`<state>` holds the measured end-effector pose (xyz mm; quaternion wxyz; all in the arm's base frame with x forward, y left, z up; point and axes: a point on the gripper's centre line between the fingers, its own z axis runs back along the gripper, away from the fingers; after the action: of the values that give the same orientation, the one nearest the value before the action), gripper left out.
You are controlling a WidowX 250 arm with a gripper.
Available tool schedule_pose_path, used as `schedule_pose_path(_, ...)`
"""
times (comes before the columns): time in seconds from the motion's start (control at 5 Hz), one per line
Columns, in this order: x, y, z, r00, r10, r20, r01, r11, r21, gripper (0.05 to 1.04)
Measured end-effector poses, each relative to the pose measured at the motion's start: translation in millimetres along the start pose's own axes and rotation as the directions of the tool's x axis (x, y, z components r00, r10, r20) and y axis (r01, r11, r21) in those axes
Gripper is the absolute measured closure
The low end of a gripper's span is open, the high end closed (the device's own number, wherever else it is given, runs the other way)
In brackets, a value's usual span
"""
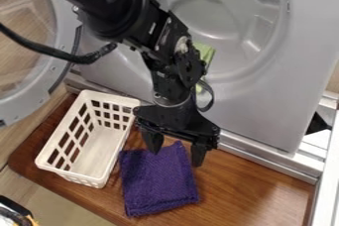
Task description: Move the white basket to the right of the blue towel
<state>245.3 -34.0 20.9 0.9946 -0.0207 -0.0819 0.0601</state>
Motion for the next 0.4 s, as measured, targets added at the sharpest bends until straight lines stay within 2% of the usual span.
schedule_pose_path(0.2,-2.7,1.6,-5.0,1.0,0.006,-0.022,-0.006,1.0,0.011,0.085)
schedule_pose_path(0.4,-0.6,21.3,-19.2,0.994,0.081,-0.07,-0.072,0.991,0.116,0.085)
